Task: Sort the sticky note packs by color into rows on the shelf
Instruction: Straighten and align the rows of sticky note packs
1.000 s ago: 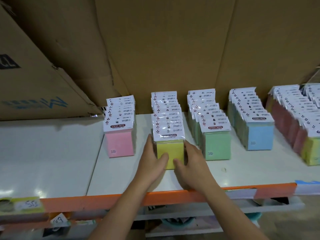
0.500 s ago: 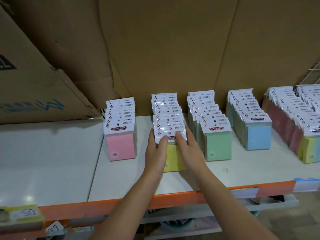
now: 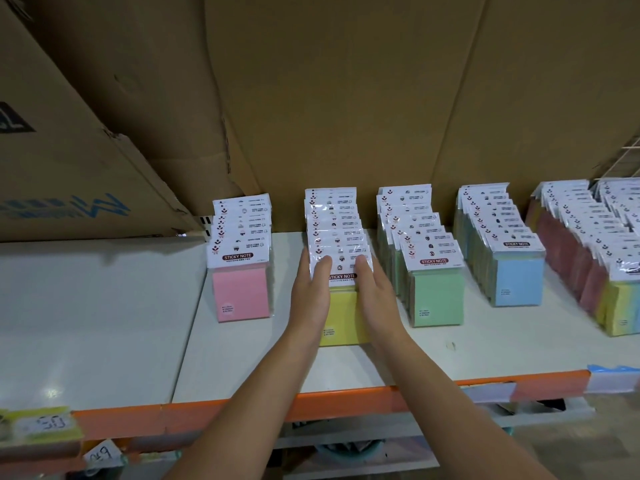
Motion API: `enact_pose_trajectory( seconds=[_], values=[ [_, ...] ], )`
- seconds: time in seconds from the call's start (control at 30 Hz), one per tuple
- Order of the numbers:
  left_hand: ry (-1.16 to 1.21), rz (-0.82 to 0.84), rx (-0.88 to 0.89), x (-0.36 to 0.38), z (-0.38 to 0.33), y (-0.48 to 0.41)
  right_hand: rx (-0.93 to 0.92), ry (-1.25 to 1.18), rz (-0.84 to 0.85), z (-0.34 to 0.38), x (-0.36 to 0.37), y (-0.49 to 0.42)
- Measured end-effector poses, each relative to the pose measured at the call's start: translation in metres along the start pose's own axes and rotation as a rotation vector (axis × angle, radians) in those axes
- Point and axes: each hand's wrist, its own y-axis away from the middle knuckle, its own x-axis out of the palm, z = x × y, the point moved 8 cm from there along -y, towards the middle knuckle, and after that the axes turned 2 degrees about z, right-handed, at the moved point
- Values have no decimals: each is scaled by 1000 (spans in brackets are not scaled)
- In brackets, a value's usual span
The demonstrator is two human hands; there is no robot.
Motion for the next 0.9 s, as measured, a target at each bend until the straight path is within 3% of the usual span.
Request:
enact_pose_trajectory(
  seconds=[0.33,0.67,0.9],
  values=[
    [-2,-9,-33,-8,-7,-24,29,-91,87,10,2,-15],
    [3,141,-115,-1,-7,-47,226,-275,169,4,9,-44],
    [-68,79,-79,-7,-27,-63,258,-232,168,14,8,-63]
  ],
)
